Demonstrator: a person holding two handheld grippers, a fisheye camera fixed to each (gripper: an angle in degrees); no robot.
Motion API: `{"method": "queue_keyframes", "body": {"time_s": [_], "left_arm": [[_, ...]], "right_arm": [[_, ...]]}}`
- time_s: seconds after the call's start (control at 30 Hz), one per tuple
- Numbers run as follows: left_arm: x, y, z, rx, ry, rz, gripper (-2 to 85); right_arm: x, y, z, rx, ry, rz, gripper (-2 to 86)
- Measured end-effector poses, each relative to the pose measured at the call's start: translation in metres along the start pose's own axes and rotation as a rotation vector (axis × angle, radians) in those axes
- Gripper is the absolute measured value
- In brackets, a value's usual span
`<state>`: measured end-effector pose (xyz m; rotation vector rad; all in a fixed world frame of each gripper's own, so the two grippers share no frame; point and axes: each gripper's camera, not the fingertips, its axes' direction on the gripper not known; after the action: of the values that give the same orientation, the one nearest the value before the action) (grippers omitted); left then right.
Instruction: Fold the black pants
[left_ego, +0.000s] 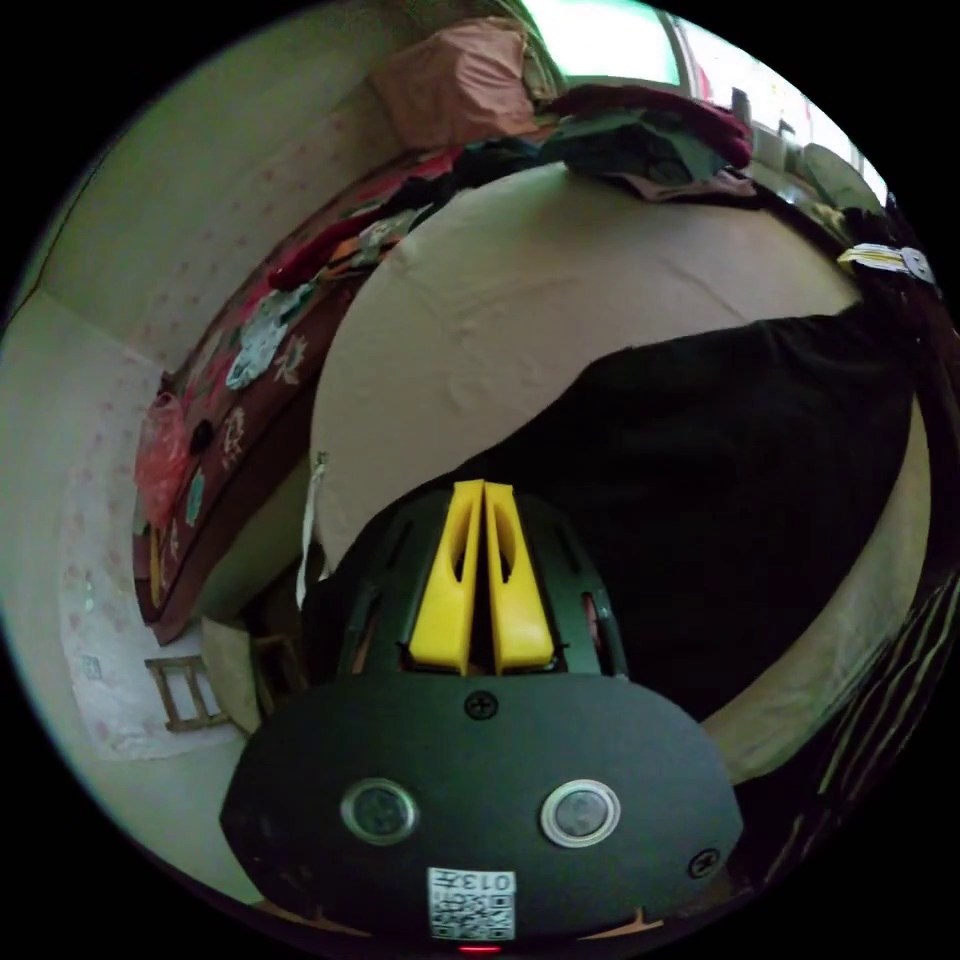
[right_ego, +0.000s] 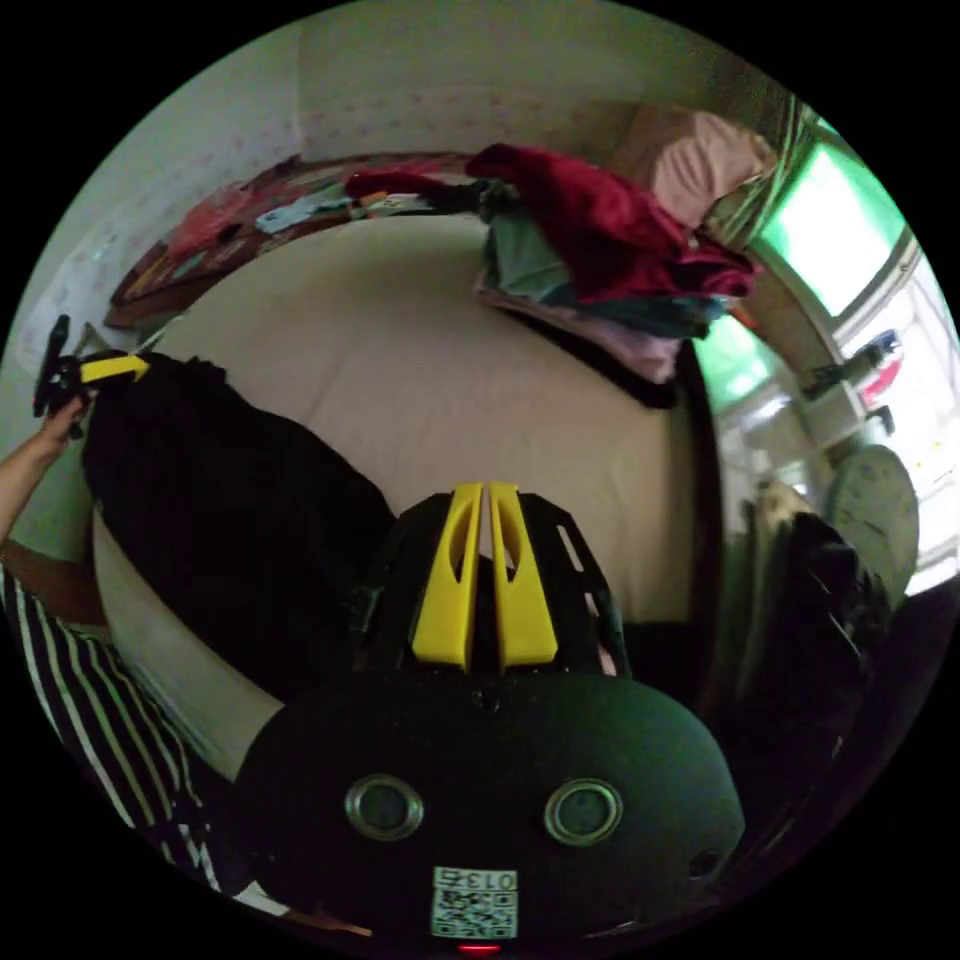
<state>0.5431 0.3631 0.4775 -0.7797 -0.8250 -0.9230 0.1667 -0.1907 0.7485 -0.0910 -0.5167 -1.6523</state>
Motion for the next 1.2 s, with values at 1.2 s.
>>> {"method": "queue_keyframes", "body": {"time_s": [1.2], "left_arm": [[0.168,0.007,-0.015,-0.043,0.366,0.607,-0.1]], "right_arm": [[-0.019,0.162,0.025,-0.214,-0.107,-0.331,6.0]]}}
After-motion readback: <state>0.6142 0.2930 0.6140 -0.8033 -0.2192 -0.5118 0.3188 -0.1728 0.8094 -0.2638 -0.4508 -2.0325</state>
